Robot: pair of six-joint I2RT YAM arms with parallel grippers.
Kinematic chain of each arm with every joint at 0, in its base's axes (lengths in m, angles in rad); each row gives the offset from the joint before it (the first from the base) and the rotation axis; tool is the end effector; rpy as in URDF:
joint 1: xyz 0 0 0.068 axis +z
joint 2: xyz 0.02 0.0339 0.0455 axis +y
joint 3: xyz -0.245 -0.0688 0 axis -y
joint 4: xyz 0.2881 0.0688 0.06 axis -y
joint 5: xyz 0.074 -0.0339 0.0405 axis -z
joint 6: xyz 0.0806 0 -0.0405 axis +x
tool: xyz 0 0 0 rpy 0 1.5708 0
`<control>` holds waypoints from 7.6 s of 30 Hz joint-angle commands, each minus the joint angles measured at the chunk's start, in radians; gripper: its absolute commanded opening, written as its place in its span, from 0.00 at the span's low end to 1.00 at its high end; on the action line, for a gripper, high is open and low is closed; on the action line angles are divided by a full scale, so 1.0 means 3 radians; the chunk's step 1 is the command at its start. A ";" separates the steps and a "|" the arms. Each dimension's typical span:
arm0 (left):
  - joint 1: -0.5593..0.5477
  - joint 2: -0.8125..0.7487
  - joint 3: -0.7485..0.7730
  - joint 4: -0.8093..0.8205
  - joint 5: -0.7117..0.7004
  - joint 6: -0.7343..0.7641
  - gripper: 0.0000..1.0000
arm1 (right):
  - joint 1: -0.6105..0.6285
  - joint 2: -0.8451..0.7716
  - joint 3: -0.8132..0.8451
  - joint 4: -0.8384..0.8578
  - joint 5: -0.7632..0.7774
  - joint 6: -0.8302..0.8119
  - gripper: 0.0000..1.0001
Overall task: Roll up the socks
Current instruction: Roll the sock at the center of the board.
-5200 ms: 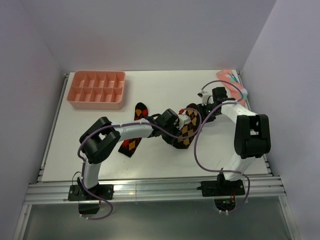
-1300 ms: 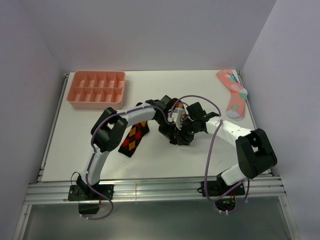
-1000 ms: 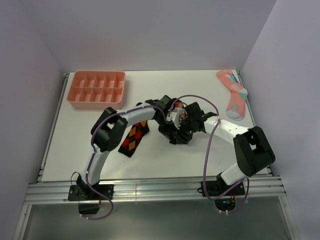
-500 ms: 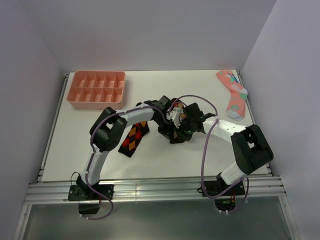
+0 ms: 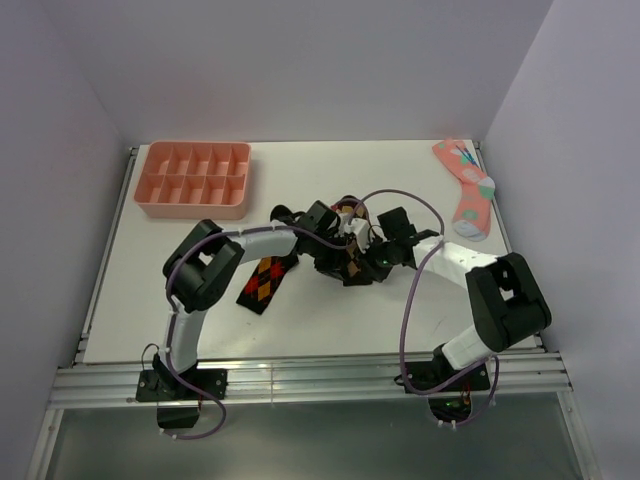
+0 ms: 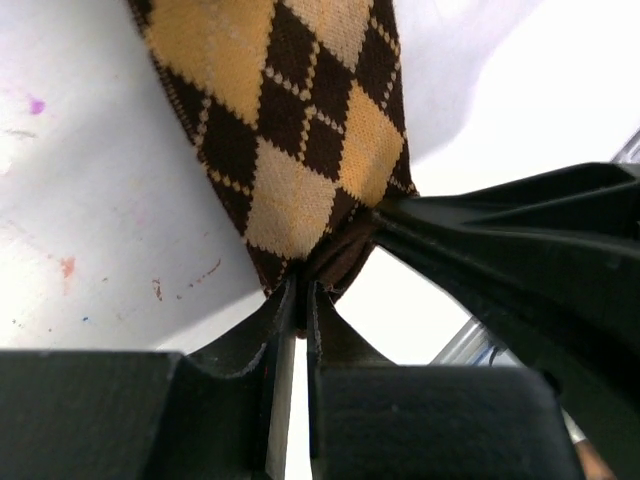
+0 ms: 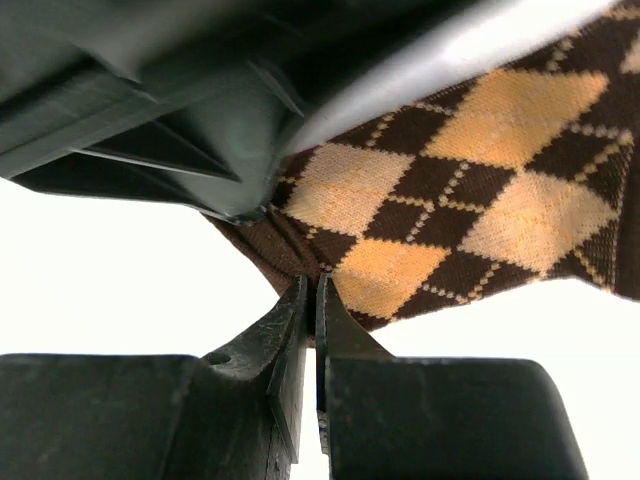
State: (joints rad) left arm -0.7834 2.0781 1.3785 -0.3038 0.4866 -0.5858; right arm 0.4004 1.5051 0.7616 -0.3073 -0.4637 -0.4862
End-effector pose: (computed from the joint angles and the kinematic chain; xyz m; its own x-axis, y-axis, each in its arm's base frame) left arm 0.3108 -0.3627 0.0656 -0.9412 0.2477 -0.2298 0.3378 0.7031 -0.6257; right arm 0.2891 0.1615 0.0804 -0.4480 -0.6435 -0.6207 -0.8626 0.4936 0.1110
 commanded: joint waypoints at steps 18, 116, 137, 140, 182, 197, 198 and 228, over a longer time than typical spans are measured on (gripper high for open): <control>-0.0150 -0.0837 -0.1066 0.1795 -0.1049 -0.0313 0.34 | -0.0613 0.0924 0.0841 -0.1072 -0.0587 -0.0005 0.00; -0.0334 -0.0132 -0.1374 0.3150 -0.0727 0.0695 0.31 | -0.0695 0.1318 0.1332 -0.1594 0.0017 0.0675 0.00; -0.0354 -0.0147 -0.0771 0.1525 -0.0921 0.0199 0.00 | -0.0700 0.0935 0.1117 -0.1226 0.0446 0.0756 0.14; -0.0365 -0.0137 -0.0572 0.1096 -0.0947 0.0214 0.00 | -0.0706 0.0858 0.1092 -0.1190 0.0436 0.0731 0.27; -0.0130 0.0446 0.0938 -0.1109 -0.0241 0.0500 0.00 | 0.0071 -0.0957 -0.0294 -0.0311 -0.0127 -0.0818 0.35; -0.0130 0.0451 0.0902 -0.1053 -0.0185 0.0480 0.00 | 0.0649 -0.0625 -0.0335 -0.0075 0.0410 -0.0772 0.34; -0.0130 0.0457 0.0902 -0.1053 -0.0180 0.0480 0.00 | 0.0670 -0.0599 -0.0320 -0.0085 0.0421 -0.0757 0.34; -0.0104 0.0462 0.0871 -0.1032 -0.0139 0.0536 0.00 | 0.0936 -0.0328 -0.0340 0.0109 0.1182 -0.0716 0.41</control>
State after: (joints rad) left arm -0.8074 2.1910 1.6325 -0.6037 0.4332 -0.4557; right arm 0.6682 1.4052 0.6777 -0.2829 -0.1535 -0.6838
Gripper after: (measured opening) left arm 0.039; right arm 0.398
